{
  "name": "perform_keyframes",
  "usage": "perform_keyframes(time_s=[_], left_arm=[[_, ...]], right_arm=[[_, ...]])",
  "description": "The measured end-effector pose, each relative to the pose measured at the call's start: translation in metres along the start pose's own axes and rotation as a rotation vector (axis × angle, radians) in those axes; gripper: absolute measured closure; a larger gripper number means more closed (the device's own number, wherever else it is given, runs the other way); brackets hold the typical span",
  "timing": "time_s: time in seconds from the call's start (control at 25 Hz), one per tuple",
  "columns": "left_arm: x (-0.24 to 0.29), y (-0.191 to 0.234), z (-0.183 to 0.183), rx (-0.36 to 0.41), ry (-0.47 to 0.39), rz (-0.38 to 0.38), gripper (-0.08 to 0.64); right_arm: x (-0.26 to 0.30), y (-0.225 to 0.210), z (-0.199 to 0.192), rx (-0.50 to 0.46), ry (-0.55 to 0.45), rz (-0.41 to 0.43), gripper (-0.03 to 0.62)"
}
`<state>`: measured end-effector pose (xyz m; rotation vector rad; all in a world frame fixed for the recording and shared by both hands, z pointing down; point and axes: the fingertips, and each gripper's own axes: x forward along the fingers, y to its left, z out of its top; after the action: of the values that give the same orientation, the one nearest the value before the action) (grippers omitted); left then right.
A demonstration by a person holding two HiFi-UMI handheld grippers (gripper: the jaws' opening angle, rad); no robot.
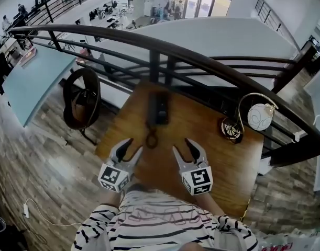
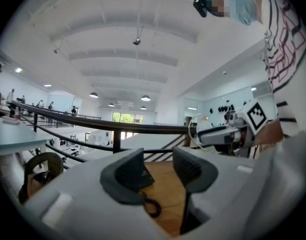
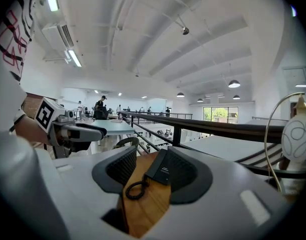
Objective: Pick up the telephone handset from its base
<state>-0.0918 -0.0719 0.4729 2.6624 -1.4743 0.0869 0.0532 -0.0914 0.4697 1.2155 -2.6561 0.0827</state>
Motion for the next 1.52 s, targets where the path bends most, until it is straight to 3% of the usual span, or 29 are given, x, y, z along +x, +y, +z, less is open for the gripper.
perform_keyframes(time_s=[0.36, 0.84, 1.32, 1.52], left_arm=[[0.038, 0.037, -0.009, -0.017, 0.051, 0.03, 0.377], [0.136, 0.112, -0.024, -0.073, 0.097, -0.103, 0.377], [0.2, 0.18, -0.061, -0.149, 0.162, -0.14, 0.377], [0.231, 0.188, -0.086, -0.19, 0.201, -0.168, 0.377]], right_arm=[[0.052, -0.024, -0.013, -0.008, 0.03, 0.043, 0.412], [0.145, -0.052, -0.023, -0.043, 0.095, -0.03, 0.414], [0.228, -0.077, -0.058, -0.06, 0.192, -0.014, 0.414], [0.25, -0.089, -0.083, -0.085, 0.231, 0.008, 0.414]])
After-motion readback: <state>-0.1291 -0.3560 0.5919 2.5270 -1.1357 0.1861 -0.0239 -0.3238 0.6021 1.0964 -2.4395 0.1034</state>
